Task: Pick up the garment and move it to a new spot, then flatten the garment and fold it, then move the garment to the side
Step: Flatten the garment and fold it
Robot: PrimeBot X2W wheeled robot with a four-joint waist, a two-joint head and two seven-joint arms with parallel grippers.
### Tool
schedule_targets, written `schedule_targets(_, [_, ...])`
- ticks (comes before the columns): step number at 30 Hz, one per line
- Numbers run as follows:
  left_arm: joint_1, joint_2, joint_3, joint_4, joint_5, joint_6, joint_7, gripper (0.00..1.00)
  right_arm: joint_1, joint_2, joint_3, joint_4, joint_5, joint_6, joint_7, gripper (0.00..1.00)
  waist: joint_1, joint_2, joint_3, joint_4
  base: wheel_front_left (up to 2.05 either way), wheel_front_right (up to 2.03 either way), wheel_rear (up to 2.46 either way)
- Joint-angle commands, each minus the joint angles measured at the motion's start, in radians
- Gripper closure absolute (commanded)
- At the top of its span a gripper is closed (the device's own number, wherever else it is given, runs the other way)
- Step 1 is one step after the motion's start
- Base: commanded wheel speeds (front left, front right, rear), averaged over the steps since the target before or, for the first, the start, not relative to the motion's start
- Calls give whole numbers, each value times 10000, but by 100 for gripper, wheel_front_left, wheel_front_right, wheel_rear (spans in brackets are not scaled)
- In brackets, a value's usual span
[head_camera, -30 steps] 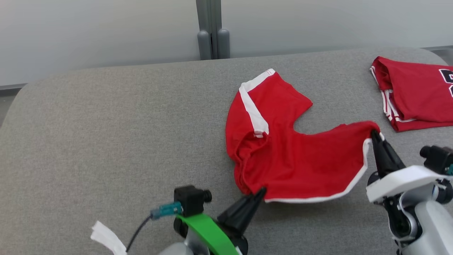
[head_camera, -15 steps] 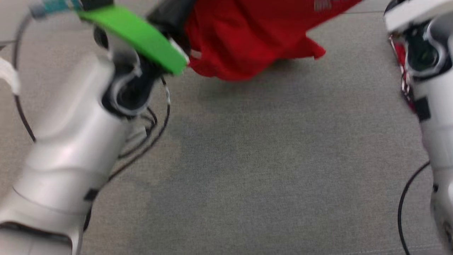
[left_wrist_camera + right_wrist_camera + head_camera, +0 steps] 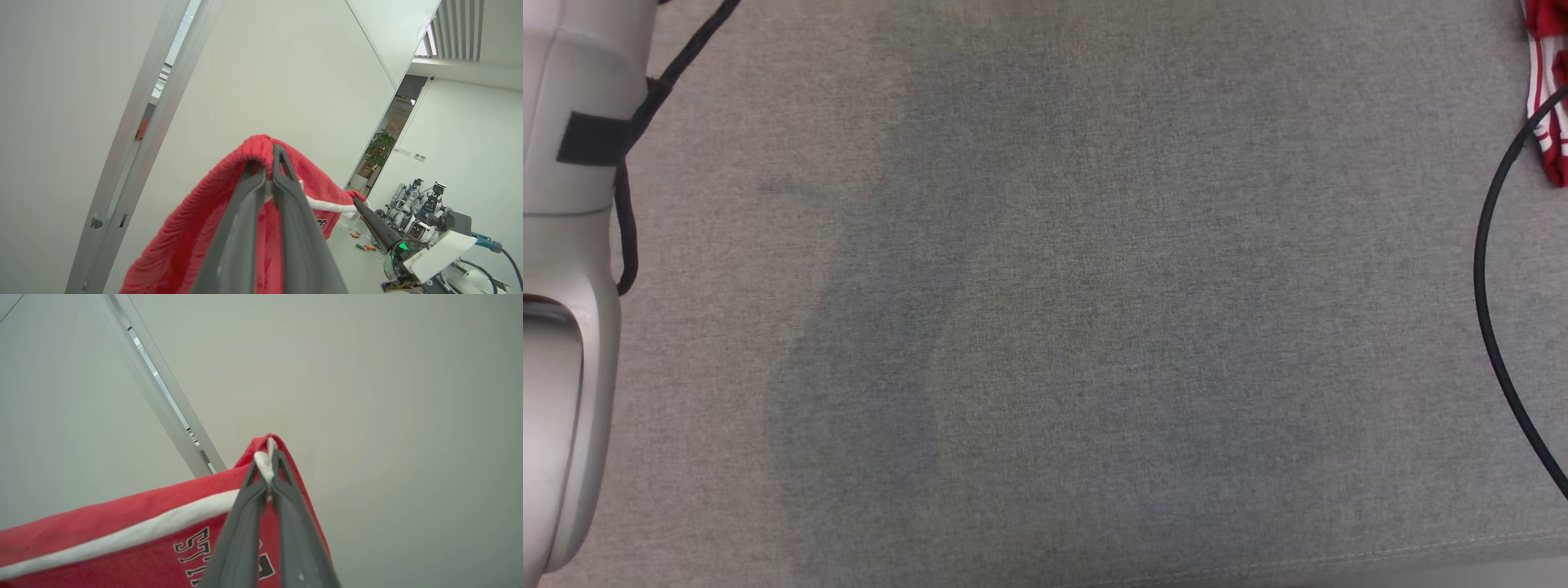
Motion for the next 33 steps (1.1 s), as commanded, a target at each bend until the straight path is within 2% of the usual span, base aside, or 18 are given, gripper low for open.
schedule_targets(1, [-249, 38, -20, 59, -216, -29, -130, 100, -220, 62, 92, 169, 5, -3, -162, 100, -1, 0, 561, -281, 0, 0, 0])
schedule_targets(6, [1, 119, -311, 242, -595, -29, -551, 100, -288, 204, 495, 339, 368, -3, -554, 100, -1, 0, 847, -285, 0, 0, 0])
schedule_targets(12, [1687, 485, -1391, -62, -645, -31, -1023, 100, 1590, 10, 1532, -548, 1298, -3, -890, 100, -1, 0, 638, -285, 0, 0, 0])
schedule_targets(17, [4001, 1057, -2472, -999, -604, -30, -1698, 100, 4316, -650, 2813, -1895, 2047, -3, -1050, 100, -1, 0, 8, -158, 0, 0, 0])
schedule_targets(23, [6562, 1618, -3004, -1817, -339, -31, -2284, 100, 7611, -1674, 3721, -3505, 2847, -3, -1303, 100, -1, 0, -879, -44, 0, 0, 0])
schedule_targets(28, [8390, 1887, -3118, -2399, 359, 19, -2379, 100, 10053, -2246, 3728, -4542, 3479, -3, -1419, 100, -1, 0, -1603, 10, 0, 0, 0])
schedule_targets(33, [10554, 1952, -3035, -3264, 1226, 273, -2372, 100, 12431, -2419, 3426, -5300, 3941, -8, -1466, 100, -1, 0, -2345, -52, 0, 0, 0])
